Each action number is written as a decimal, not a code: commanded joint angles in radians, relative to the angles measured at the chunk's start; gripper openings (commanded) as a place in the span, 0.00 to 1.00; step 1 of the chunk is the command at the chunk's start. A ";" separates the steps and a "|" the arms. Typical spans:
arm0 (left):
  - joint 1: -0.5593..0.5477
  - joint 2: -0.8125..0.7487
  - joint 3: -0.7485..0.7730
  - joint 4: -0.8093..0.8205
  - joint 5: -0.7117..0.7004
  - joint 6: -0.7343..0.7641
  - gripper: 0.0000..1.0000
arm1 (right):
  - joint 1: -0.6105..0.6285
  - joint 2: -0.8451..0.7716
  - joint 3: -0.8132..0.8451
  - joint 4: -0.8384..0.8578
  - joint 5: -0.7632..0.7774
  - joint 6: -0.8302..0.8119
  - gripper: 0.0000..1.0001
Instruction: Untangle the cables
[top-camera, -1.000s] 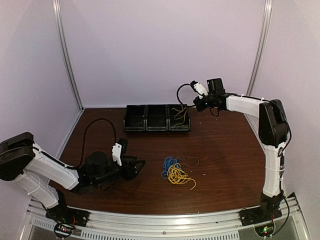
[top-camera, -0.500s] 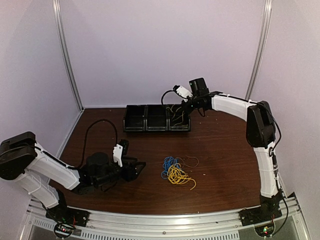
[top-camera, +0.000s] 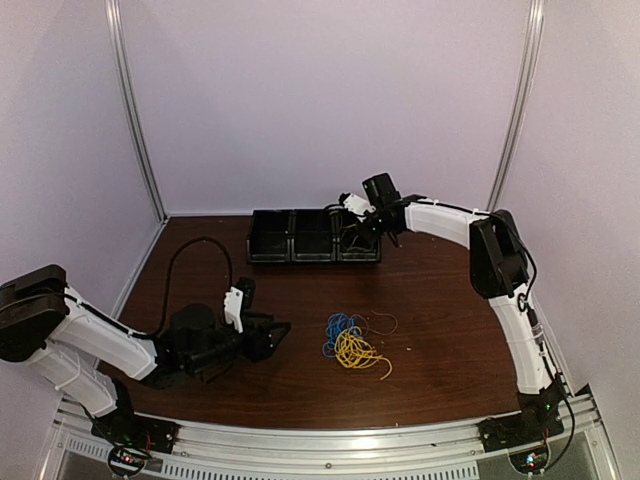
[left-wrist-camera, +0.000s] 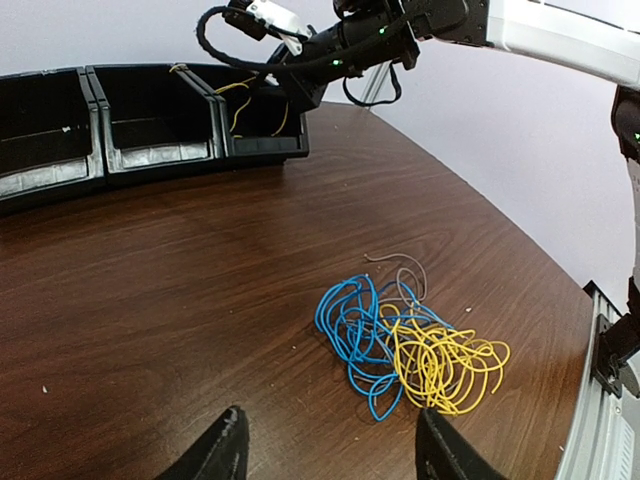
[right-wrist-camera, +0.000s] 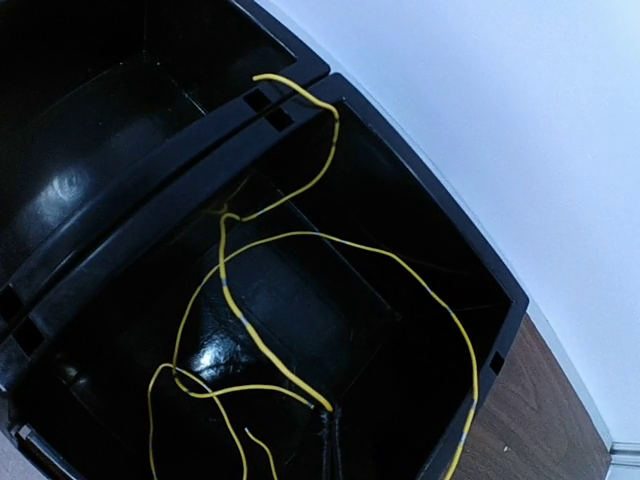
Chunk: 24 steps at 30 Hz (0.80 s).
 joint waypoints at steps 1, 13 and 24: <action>0.005 0.018 -0.004 0.058 0.000 -0.010 0.58 | -0.004 -0.003 0.034 -0.018 0.019 0.006 0.00; 0.005 0.058 0.004 0.092 0.007 -0.009 0.58 | -0.002 -0.110 0.018 -0.171 -0.091 0.030 0.42; 0.004 0.116 0.062 0.091 0.042 0.015 0.58 | -0.022 -0.359 -0.211 -0.196 -0.206 0.034 0.55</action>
